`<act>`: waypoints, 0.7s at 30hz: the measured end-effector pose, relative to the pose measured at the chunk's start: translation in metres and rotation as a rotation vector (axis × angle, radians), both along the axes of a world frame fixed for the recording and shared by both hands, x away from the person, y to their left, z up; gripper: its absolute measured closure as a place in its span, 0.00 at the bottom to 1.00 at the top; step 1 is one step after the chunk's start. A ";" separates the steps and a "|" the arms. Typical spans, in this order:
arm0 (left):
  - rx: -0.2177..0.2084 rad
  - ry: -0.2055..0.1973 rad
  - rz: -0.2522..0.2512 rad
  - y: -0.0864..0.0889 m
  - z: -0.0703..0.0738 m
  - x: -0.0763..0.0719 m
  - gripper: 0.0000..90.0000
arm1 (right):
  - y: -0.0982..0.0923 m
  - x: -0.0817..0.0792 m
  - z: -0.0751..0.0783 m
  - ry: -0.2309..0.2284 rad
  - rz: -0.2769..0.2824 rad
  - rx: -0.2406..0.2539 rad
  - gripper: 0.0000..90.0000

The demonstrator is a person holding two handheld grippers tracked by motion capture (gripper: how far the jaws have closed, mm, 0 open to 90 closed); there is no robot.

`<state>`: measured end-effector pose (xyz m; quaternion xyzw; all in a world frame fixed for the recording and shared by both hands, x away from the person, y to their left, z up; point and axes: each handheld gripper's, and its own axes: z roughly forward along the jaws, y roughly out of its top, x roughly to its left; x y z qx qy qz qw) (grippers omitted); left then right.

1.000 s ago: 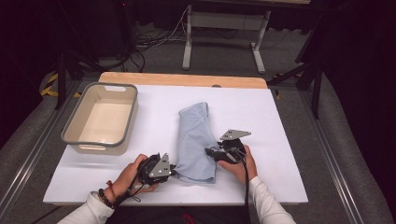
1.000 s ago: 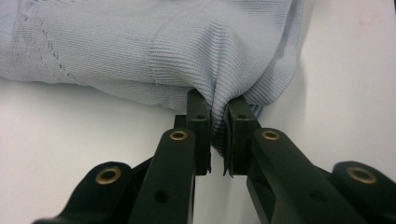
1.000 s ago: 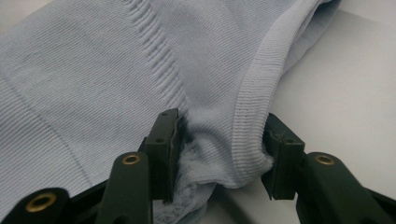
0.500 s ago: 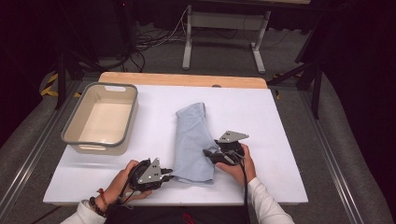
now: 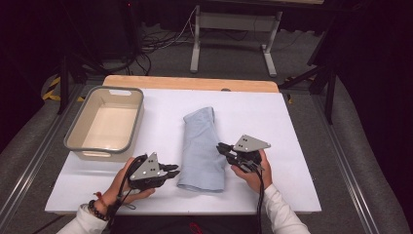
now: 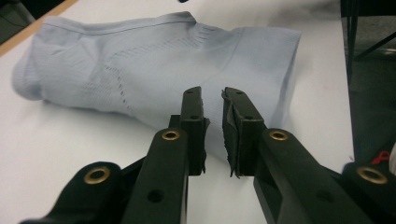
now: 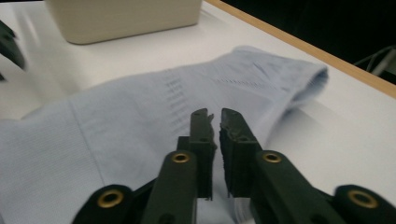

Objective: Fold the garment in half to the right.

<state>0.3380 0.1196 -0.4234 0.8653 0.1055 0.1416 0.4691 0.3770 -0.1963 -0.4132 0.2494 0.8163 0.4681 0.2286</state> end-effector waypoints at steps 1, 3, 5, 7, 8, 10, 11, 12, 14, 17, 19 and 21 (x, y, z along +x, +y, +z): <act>0.004 -0.008 0.003 -0.005 0.000 0.004 0.88 | 0.003 0.002 0.002 0.006 0.016 -0.004 0.96; -0.009 0.005 -0.003 -0.012 -0.001 0.011 0.90 | 0.015 0.010 0.006 0.003 0.038 -0.022 1.00; -0.009 0.004 0.013 -0.017 -0.003 0.020 0.91 | 0.026 0.021 0.011 -0.003 0.065 -0.024 1.00; -0.010 0.015 0.018 -0.021 -0.005 0.027 0.91 | 0.038 0.031 0.014 0.005 0.089 -0.036 1.00; -0.010 0.015 0.018 -0.021 -0.005 0.027 0.92 | 0.038 0.031 0.014 0.005 0.089 -0.036 1.00; 0.005 0.011 0.014 -0.023 -0.010 0.034 0.91 | 0.057 0.045 0.012 0.010 0.113 -0.079 1.00; -0.001 0.012 0.008 -0.024 -0.011 0.035 0.92 | 0.062 0.050 0.010 0.020 0.119 -0.087 1.00; -0.005 0.023 0.005 -0.024 -0.012 0.036 0.92 | 0.066 0.054 0.006 0.032 0.126 -0.098 1.00; 0.009 0.021 0.001 -0.025 -0.014 0.038 0.92 | 0.075 0.062 -0.002 0.050 0.118 -0.143 1.00; 0.044 0.045 0.003 -0.028 -0.021 0.040 0.95 | 0.080 0.068 -0.013 0.075 0.112 -0.178 1.00; 0.052 0.060 -0.006 -0.029 -0.026 0.041 0.95 | 0.080 0.069 -0.018 0.086 0.110 -0.184 1.00; 0.061 0.072 -0.017 -0.030 -0.029 0.041 0.96 | 0.080 0.068 -0.023 0.094 0.103 -0.186 1.00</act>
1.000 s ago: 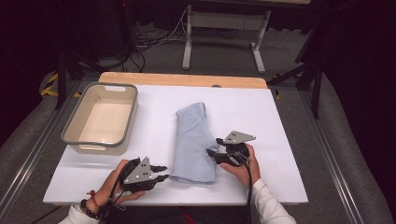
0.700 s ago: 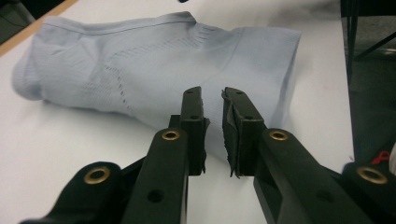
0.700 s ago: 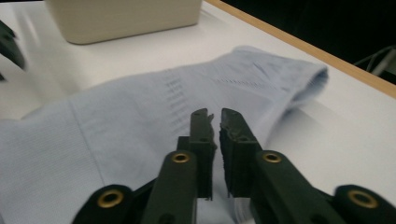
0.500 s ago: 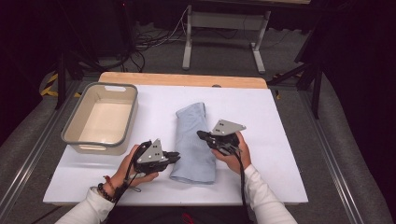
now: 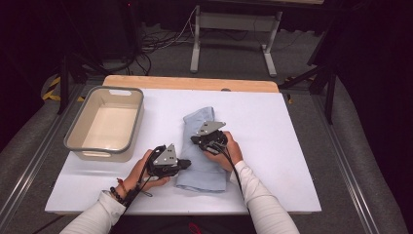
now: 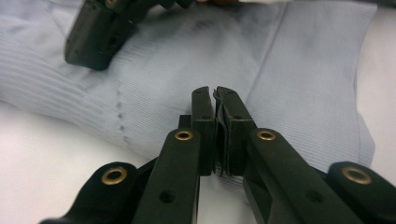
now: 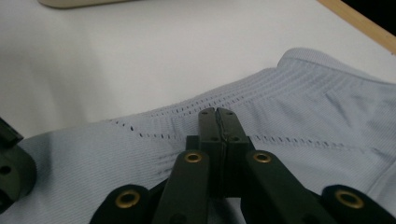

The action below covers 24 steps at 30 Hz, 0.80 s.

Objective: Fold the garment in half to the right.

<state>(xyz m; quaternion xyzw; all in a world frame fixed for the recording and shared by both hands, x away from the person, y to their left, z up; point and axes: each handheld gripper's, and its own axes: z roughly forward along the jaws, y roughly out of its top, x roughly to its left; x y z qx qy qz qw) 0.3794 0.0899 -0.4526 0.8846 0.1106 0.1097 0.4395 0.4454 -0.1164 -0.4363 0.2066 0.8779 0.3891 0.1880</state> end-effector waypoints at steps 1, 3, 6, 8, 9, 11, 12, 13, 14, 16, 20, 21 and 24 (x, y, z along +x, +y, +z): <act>0.011 0.003 -0.005 -0.001 -0.001 0.000 0.96 | 0.000 0.000 0.000 0.000 0.000 0.000 1.00; 0.034 0.019 -0.043 -0.005 -0.005 -0.002 0.98 | 0.000 -0.001 -0.006 -0.025 -0.012 -0.034 1.00; 0.037 0.014 -0.051 -0.009 -0.008 -0.005 0.99 | -0.002 -0.001 -0.009 -0.021 -0.021 -0.008 0.99; 0.040 0.009 -0.052 -0.009 -0.007 -0.005 0.99 | -0.005 0.000 -0.009 0.005 -0.028 0.029 0.98; 0.039 0.011 -0.053 -0.009 -0.007 -0.005 0.99 | -0.005 0.000 -0.009 0.005 -0.028 0.029 0.98; 0.035 -0.006 -0.055 -0.008 -0.004 -0.007 0.99 | -0.012 0.003 -0.004 0.027 -0.023 0.077 0.95; 0.028 -0.030 -0.052 -0.007 0.000 -0.007 0.97 | -0.014 0.004 -0.001 0.024 -0.027 0.077 0.95; -0.003 -0.045 -0.044 -0.005 0.006 -0.007 0.96 | -0.016 0.005 0.003 0.015 -0.034 0.079 0.96; -0.021 -0.052 -0.036 -0.003 0.010 -0.006 0.95 | -0.019 0.008 0.009 0.004 -0.047 0.086 0.96; -0.043 -0.066 -0.012 -0.001 0.015 -0.004 0.93 | -0.021 0.010 0.012 0.000 -0.056 0.091 0.96; -0.084 -0.118 0.082 0.000 0.029 0.011 0.89 | -0.018 0.027 0.032 -0.040 -0.067 0.059 0.98; -0.084 -0.118 0.082 0.000 0.029 0.011 0.88 | -0.015 0.030 0.034 -0.044 -0.065 0.048 0.98; -0.080 -0.127 0.120 -0.005 0.034 0.025 0.88 | -0.007 0.042 0.039 -0.028 -0.043 0.071 0.98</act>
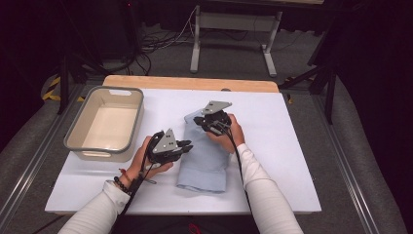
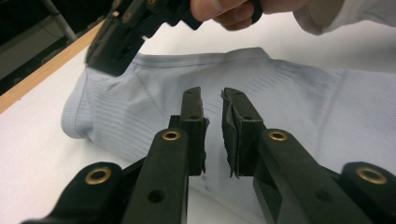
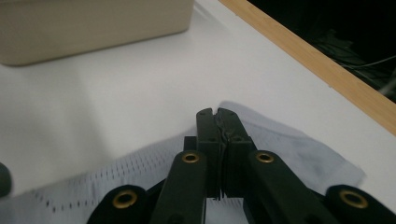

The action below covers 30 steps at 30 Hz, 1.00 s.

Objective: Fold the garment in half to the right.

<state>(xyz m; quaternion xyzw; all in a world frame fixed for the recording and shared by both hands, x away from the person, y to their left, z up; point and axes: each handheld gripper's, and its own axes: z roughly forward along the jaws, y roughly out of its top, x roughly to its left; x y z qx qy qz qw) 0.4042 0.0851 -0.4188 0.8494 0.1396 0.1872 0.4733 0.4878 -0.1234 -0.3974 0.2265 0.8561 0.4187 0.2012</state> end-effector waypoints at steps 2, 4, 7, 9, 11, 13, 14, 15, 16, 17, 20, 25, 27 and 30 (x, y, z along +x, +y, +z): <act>0.013 0.001 0.012 -0.002 0.000 0.004 0.88 | 0.008 0.010 0.000 0.002 0.026 -0.019 0.99; 0.019 0.025 0.015 -0.005 -0.004 0.014 0.89 | 0.018 0.019 -0.003 0.004 0.032 -0.063 0.99; 0.049 0.067 0.020 -0.010 -0.018 0.022 0.92 | 0.028 0.027 -0.008 0.016 0.042 -0.101 0.99; 0.025 0.124 0.015 -0.008 -0.028 0.028 0.94 | 0.037 0.036 -0.017 0.044 0.040 -0.125 0.99; 0.013 0.137 0.013 -0.008 -0.030 0.028 0.94 | 0.040 0.040 -0.022 0.063 0.036 -0.132 0.99; 0.009 0.179 -0.004 -0.008 -0.034 0.030 0.95 | 0.042 0.044 -0.030 0.087 0.027 -0.154 0.99; 0.011 0.179 0.001 -0.009 -0.035 0.030 0.97 | 0.039 0.047 -0.037 0.112 0.003 -0.151 0.99; 0.028 0.183 -0.006 -0.011 -0.038 0.028 0.99 | 0.038 0.048 -0.039 0.121 -0.007 -0.150 1.00; 0.041 0.172 -0.005 -0.013 -0.039 0.027 0.99 | 0.035 0.050 -0.042 0.125 -0.025 -0.154 1.00; 0.041 0.172 -0.005 -0.013 -0.039 0.027 0.99 | 0.033 0.052 -0.043 0.125 -0.041 -0.162 1.00; 0.049 0.162 -0.005 -0.016 -0.044 0.024 1.00 | 0.025 0.056 -0.048 0.134 -0.087 -0.158 1.00; 0.078 0.139 -0.015 -0.018 -0.045 0.020 1.00 | 0.016 0.062 -0.053 0.100 -0.184 -0.172 1.00; 0.081 0.139 -0.014 -0.018 -0.045 0.019 1.00 | 0.014 0.063 -0.054 0.093 -0.204 -0.181 1.00; 0.066 0.142 -0.009 -0.016 -0.044 0.020 1.00 | 0.006 0.065 -0.054 0.082 -0.246 -0.136 1.00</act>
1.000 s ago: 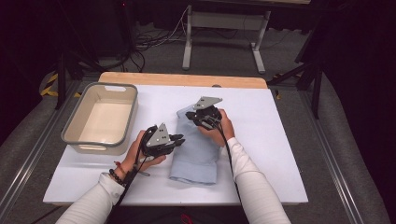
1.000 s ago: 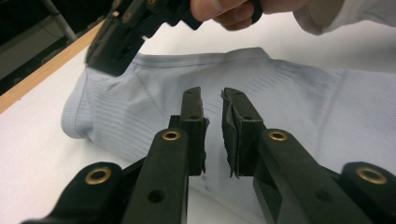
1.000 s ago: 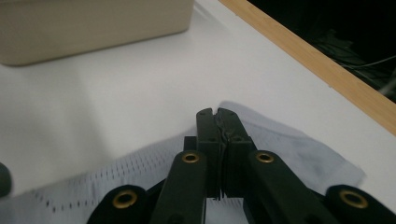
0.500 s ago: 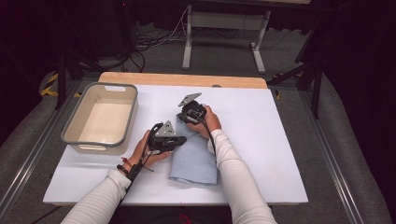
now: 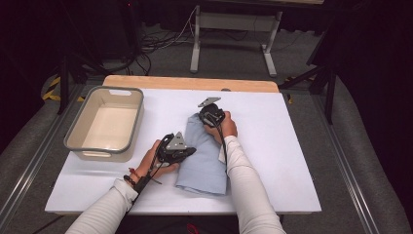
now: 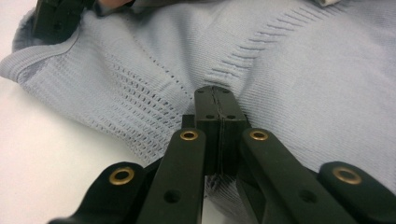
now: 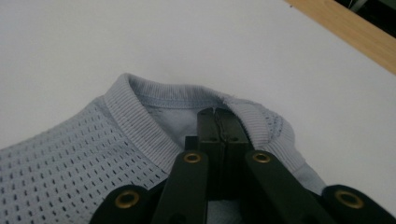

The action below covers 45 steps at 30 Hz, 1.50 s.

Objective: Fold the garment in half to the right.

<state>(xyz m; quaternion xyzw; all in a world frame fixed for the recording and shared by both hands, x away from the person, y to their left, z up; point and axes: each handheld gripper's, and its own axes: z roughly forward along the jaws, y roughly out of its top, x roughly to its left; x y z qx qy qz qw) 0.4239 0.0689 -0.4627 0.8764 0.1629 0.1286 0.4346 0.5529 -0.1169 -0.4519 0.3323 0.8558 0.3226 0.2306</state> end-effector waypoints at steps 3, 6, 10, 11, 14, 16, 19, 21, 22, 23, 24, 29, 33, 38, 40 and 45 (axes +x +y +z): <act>-0.030 -0.037 0.027 0.002 0.005 -0.002 0.98 | -0.005 -0.003 0.010 -0.045 0.001 0.058 0.98; -0.057 -0.067 0.039 0.009 0.017 -0.002 0.93 | -0.012 -0.010 0.028 -0.094 0.021 0.141 0.95; -0.074 -0.080 0.026 0.016 0.028 -0.006 0.91 | -0.023 -0.022 0.047 -0.139 0.042 0.202 0.95; -0.070 -0.090 0.021 0.017 0.030 -0.008 0.90 | -0.026 -0.027 0.053 -0.147 0.052 0.210 0.94; -0.084 -0.078 -0.009 0.019 0.034 -0.017 0.88 | -0.039 -0.042 0.059 -0.150 0.056 0.184 0.91; -0.082 -0.082 -0.036 0.019 0.036 -0.024 0.85 | -0.051 -0.046 0.054 -0.102 0.040 0.186 0.85; -0.086 -0.082 -0.065 0.018 0.037 -0.034 0.81 | -0.070 -0.052 0.040 -0.049 0.002 0.189 0.78; -0.054 -0.094 -0.109 0.014 0.035 -0.047 0.80 | -0.077 -0.056 0.031 -0.002 0.007 0.225 0.75; -0.054 -0.094 -0.109 0.014 0.035 -0.047 0.81 | -0.078 -0.058 0.026 0.024 0.019 0.227 0.75; -0.037 -0.090 -0.135 0.013 0.033 -0.051 0.81 | -0.078 -0.058 0.026 0.024 0.019 0.227 0.75; -0.017 -0.081 -0.144 0.012 0.031 -0.053 0.84 | -0.076 -0.061 0.015 0.051 0.037 0.173 0.80; 0.069 -0.025 -0.183 0.009 0.014 -0.056 0.94 | -0.068 -0.060 0.002 0.068 0.071 0.160 0.90; 0.082 -0.006 -0.170 0.009 0.006 -0.058 0.95 | -0.061 -0.056 -0.001 0.033 0.096 0.144 0.95; 0.094 -0.007 -0.185 0.006 0.001 -0.068 0.96 | -0.045 -0.048 -0.003 0.005 0.104 0.076 1.00; 0.104 -0.026 -0.175 0.004 0.001 -0.071 0.96 | -0.039 -0.045 -0.004 -0.009 0.104 0.061 1.00; 0.077 -0.001 -0.169 0.005 0.000 -0.069 0.97 | -0.036 -0.040 -0.003 -0.012 0.095 0.059 1.00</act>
